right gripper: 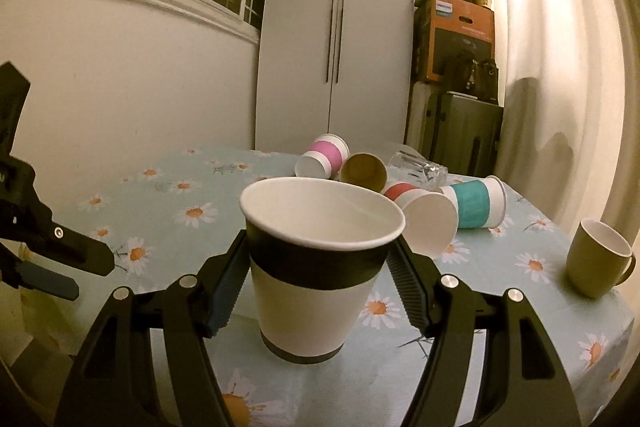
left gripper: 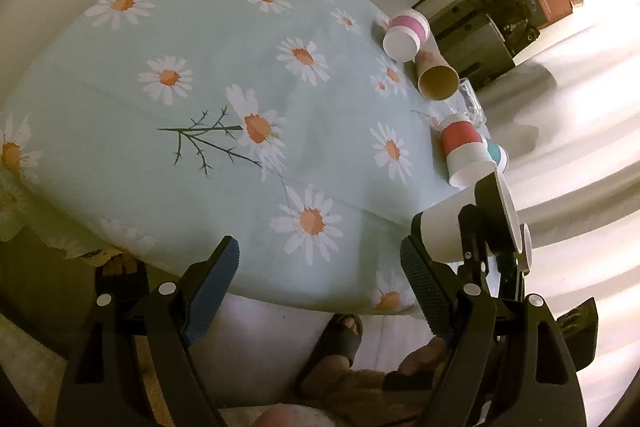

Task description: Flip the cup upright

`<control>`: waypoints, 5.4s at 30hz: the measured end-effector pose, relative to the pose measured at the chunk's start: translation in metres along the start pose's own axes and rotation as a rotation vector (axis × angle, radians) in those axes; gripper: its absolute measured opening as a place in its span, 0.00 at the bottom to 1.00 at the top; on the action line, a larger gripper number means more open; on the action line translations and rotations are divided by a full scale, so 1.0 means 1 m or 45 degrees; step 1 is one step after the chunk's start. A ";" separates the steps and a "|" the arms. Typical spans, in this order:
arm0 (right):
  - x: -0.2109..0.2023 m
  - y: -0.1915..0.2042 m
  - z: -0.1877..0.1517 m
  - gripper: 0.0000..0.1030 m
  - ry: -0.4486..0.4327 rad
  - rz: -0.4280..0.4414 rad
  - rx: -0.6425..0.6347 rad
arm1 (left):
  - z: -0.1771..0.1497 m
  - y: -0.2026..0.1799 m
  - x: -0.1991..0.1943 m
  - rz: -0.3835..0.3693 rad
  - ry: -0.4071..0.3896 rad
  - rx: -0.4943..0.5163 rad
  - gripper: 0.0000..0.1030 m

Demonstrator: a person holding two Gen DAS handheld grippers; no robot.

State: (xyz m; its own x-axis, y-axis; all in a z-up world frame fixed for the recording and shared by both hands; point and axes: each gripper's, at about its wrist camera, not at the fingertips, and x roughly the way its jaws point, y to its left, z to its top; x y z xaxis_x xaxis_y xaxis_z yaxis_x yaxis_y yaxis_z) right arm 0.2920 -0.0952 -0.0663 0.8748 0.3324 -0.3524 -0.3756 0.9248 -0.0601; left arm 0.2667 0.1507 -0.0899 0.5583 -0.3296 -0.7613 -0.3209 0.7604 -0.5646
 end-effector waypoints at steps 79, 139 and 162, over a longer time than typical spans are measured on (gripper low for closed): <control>-0.297 -0.089 0.007 0.95 -0.020 0.108 0.126 | -0.217 -0.060 -0.169 0.023 -0.808 0.733 0.93; -0.302 -0.067 -0.003 0.95 -0.007 0.081 0.017 | -0.260 -0.076 -0.164 0.076 -0.771 0.892 0.94; -0.302 -0.067 -0.003 0.95 -0.004 0.083 0.016 | -0.261 -0.076 -0.164 0.077 -0.777 0.899 0.94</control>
State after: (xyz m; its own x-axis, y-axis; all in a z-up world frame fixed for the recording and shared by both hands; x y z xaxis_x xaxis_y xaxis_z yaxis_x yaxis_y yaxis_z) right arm 0.0517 -0.2578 0.0410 0.8496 0.3927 -0.3522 -0.4281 0.9033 -0.0255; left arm -0.0002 0.0007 -0.0049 0.9252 -0.0796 -0.3711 0.0648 0.9965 -0.0522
